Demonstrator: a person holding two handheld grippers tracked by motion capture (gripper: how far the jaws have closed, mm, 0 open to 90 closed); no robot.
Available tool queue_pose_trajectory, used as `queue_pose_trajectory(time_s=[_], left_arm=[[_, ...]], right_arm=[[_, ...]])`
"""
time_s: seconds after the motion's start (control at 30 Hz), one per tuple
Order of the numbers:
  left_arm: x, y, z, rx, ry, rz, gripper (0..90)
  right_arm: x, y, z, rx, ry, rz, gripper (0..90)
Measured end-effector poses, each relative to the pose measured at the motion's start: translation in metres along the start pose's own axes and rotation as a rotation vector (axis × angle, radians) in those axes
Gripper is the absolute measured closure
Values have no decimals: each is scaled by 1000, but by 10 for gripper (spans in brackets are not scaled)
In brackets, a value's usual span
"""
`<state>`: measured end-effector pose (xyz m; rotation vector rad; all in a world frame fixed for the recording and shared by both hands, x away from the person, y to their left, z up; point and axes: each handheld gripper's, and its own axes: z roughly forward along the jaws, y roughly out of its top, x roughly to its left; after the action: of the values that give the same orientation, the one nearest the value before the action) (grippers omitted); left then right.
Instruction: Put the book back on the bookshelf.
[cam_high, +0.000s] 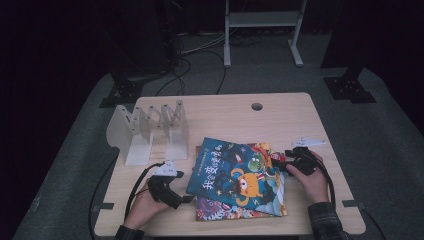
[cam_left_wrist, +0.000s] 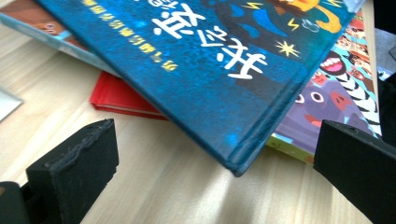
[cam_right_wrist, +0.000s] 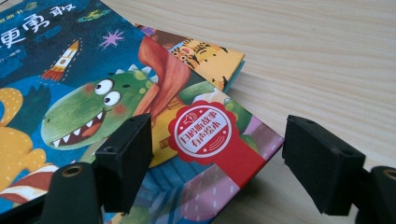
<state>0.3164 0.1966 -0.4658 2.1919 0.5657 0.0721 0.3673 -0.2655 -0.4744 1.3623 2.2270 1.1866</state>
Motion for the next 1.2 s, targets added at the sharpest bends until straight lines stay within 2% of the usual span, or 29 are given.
queue_pose_trajectory(time_s=[0.1,0.23,0.53,0.77,1.0,1.2], left_arm=[[6,-2,-5,-20,17,-23,0],[8,-2,-8,-29,30,-33,0],[13,-7,-15,-34,60,-57,0],[18,-12,-19,-33,74,-78,0],[19,-13,-18,-24,73,-80,0],[21,-17,-19,-19,79,-97,0]], right_arm=[[0,0,1,2,8,-5,241],[5,1,3,3,22,-22,242],[34,8,16,22,60,-71,235],[49,11,17,18,4,-135,253],[57,13,21,22,27,-152,255],[64,16,26,27,44,-163,262]])
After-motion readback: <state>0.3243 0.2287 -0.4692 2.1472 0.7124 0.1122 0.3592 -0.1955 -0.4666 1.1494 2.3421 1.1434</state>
